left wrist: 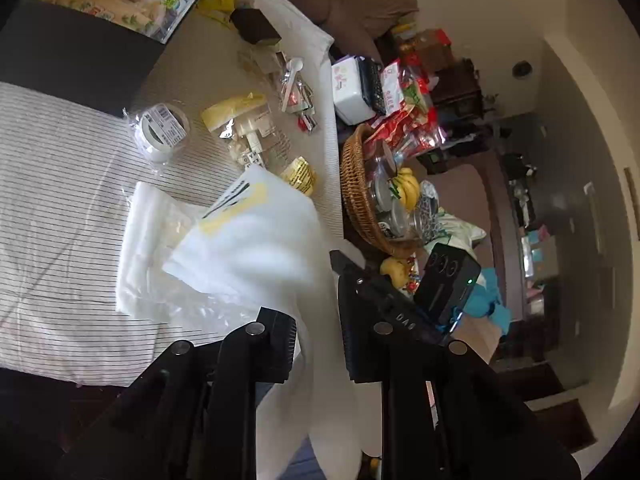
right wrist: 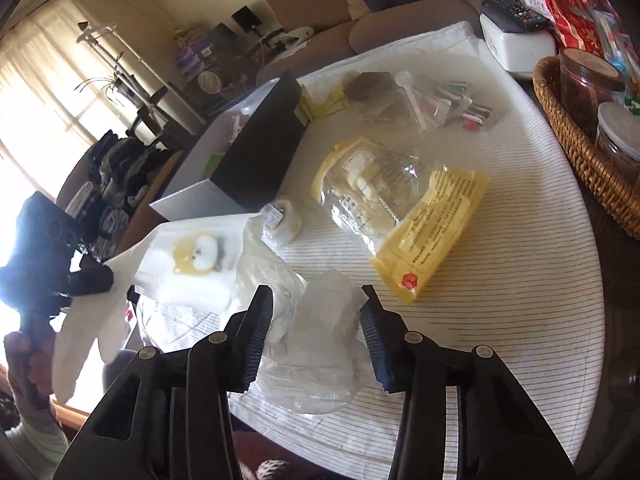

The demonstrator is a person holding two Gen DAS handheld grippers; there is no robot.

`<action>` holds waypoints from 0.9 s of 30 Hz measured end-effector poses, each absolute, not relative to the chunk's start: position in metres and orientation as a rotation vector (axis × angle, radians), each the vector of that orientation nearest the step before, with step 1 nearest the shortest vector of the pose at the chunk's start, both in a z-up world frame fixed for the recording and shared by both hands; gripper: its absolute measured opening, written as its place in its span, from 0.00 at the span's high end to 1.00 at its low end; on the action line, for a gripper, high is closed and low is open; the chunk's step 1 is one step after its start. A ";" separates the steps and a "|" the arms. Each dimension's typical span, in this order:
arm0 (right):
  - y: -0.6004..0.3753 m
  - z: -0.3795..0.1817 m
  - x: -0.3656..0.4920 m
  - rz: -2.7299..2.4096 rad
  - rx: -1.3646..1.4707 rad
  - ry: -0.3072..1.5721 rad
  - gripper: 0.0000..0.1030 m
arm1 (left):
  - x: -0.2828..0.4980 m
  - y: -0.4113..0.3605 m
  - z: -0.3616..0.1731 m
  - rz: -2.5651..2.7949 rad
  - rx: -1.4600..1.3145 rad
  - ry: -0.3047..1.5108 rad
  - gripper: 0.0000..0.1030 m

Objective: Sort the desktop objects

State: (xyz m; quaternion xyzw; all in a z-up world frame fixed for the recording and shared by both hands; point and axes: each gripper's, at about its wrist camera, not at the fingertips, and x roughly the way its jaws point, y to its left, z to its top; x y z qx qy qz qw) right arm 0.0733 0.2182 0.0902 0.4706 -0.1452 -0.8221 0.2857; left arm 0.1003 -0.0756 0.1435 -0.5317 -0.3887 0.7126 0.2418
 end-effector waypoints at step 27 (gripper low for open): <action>0.271 0.074 0.112 -2.154 1.210 -0.564 0.22 | 0.104 -0.058 0.088 2.191 -1.524 -0.691 0.29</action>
